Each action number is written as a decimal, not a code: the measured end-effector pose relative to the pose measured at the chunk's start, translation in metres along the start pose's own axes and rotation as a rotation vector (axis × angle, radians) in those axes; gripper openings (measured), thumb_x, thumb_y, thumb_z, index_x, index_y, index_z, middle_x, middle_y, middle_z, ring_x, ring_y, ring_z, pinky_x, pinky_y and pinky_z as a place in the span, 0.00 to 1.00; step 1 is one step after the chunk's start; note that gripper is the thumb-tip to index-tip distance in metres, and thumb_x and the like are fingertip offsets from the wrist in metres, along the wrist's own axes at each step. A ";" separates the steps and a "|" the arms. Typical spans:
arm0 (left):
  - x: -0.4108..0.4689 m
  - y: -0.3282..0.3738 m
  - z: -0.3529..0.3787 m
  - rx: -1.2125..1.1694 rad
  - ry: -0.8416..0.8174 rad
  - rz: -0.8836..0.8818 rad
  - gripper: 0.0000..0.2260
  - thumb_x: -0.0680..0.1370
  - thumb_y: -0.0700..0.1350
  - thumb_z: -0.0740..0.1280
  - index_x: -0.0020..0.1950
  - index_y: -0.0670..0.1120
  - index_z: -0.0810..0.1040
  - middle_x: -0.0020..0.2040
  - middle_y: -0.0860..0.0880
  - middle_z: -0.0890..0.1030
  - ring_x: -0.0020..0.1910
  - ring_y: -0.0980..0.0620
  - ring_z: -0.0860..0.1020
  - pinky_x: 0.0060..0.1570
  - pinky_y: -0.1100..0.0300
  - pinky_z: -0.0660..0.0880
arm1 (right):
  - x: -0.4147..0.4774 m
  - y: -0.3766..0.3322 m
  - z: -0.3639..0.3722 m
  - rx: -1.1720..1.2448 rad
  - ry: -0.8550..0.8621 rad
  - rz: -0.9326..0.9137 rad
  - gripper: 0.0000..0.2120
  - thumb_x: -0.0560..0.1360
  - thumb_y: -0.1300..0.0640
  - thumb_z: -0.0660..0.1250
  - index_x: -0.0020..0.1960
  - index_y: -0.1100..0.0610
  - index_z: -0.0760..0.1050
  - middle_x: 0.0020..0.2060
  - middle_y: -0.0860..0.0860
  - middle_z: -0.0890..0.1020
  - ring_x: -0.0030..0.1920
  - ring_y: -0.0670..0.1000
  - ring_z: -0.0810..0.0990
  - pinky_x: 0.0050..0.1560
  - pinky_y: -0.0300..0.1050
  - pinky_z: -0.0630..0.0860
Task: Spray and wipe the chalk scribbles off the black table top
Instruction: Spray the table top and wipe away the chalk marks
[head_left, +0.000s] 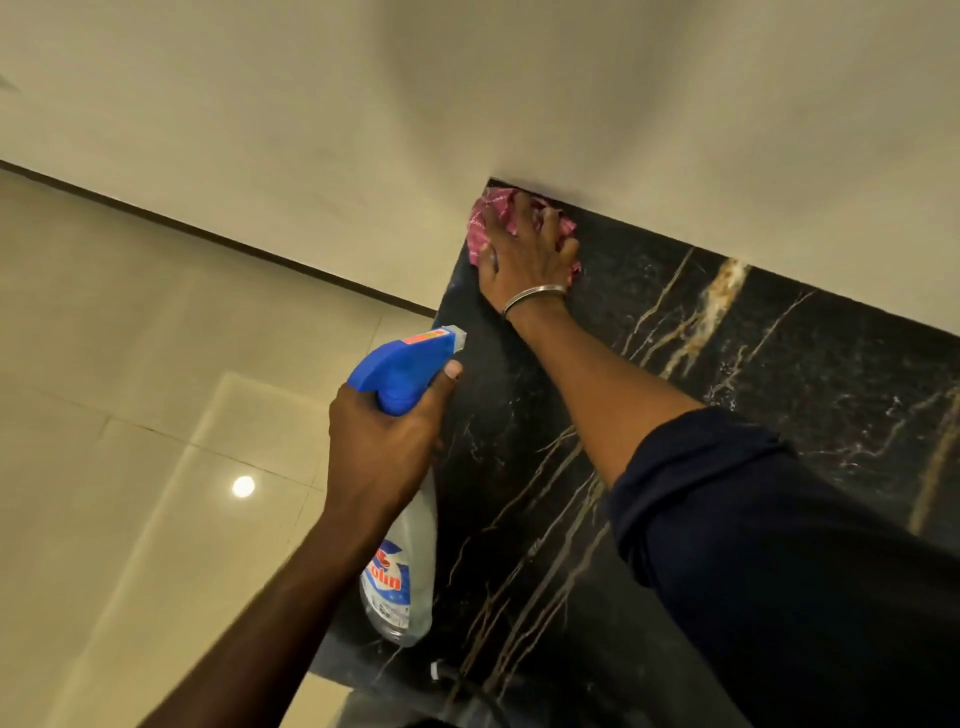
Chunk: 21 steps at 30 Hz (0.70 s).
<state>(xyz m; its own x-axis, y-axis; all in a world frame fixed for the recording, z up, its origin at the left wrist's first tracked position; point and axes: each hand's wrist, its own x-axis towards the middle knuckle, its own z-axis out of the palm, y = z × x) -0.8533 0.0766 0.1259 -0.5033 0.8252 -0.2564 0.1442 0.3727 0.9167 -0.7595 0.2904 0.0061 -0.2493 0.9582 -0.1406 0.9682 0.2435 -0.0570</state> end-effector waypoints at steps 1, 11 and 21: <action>0.000 -0.001 -0.004 0.008 0.005 0.000 0.12 0.76 0.51 0.71 0.50 0.42 0.79 0.26 0.46 0.77 0.24 0.55 0.77 0.29 0.71 0.72 | -0.009 -0.006 0.001 -0.003 0.003 -0.032 0.26 0.77 0.46 0.57 0.74 0.42 0.59 0.76 0.55 0.58 0.74 0.65 0.56 0.65 0.65 0.60; -0.017 -0.019 -0.046 0.049 0.081 0.026 0.21 0.74 0.59 0.71 0.53 0.42 0.80 0.36 0.40 0.79 0.34 0.41 0.80 0.42 0.46 0.81 | -0.159 -0.059 0.029 0.068 -0.017 -0.202 0.27 0.76 0.45 0.57 0.75 0.46 0.61 0.73 0.56 0.65 0.71 0.64 0.63 0.62 0.63 0.65; -0.054 -0.036 -0.082 0.109 0.164 -0.010 0.17 0.76 0.55 0.71 0.53 0.41 0.79 0.32 0.39 0.78 0.29 0.45 0.79 0.40 0.51 0.79 | -0.334 -0.116 0.057 0.158 -0.069 -0.425 0.36 0.72 0.35 0.60 0.75 0.50 0.57 0.70 0.55 0.64 0.71 0.61 0.63 0.63 0.66 0.66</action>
<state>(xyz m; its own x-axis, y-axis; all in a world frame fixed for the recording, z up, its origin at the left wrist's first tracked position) -0.9010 -0.0160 0.1314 -0.6361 0.7441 -0.2041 0.2251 0.4320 0.8733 -0.7897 -0.0666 0.0038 -0.6300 0.7643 -0.1377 0.7659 0.5822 -0.2729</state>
